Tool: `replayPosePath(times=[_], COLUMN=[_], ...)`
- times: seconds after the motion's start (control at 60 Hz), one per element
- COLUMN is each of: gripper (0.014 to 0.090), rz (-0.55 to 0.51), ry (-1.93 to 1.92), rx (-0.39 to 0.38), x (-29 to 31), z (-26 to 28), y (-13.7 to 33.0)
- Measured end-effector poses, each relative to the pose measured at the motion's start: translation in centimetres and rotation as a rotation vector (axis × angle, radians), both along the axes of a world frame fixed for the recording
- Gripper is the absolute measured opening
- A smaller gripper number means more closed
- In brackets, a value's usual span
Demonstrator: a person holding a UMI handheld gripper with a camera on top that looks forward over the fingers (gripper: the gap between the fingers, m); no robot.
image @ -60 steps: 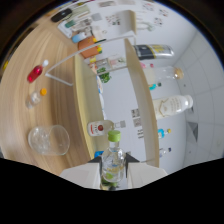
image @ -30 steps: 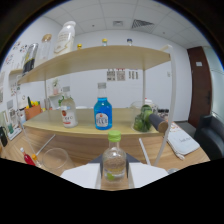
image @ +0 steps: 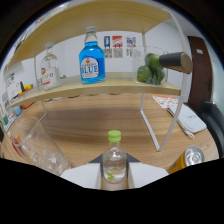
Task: Make me a cup of Vodka Sunrise.
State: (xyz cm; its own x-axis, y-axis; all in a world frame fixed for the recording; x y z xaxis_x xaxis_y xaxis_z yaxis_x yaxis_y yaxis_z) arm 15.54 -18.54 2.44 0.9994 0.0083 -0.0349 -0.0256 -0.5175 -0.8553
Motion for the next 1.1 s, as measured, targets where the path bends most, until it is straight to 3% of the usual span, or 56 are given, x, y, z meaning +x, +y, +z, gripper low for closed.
replayPosePath(times=[0.417, 0.517, 0.583, 0.633, 0.75, 1.1], gripper=[0.0389, 0.0545, 0.0781, 0.0852, 0.0851, 0.0861], rz=[-0.028, -0.043, -0.054, -0.061, -0.067, -0.063], ry=[-0.035, -0.002, -0.017, -0.035, -0.068, -0.1], rx=[-0.069, -0.075, -0.057, -0.045, -0.019, -0.066], x=[0.5, 0.2, 0.3, 0.3, -0.5, -6.9], z=[-0.8, 0.4, 2.2, 3.7, 7.8, 13.0], y=[-2.8, -3.7, -4.3, -5.0, -7.2, -14.3])
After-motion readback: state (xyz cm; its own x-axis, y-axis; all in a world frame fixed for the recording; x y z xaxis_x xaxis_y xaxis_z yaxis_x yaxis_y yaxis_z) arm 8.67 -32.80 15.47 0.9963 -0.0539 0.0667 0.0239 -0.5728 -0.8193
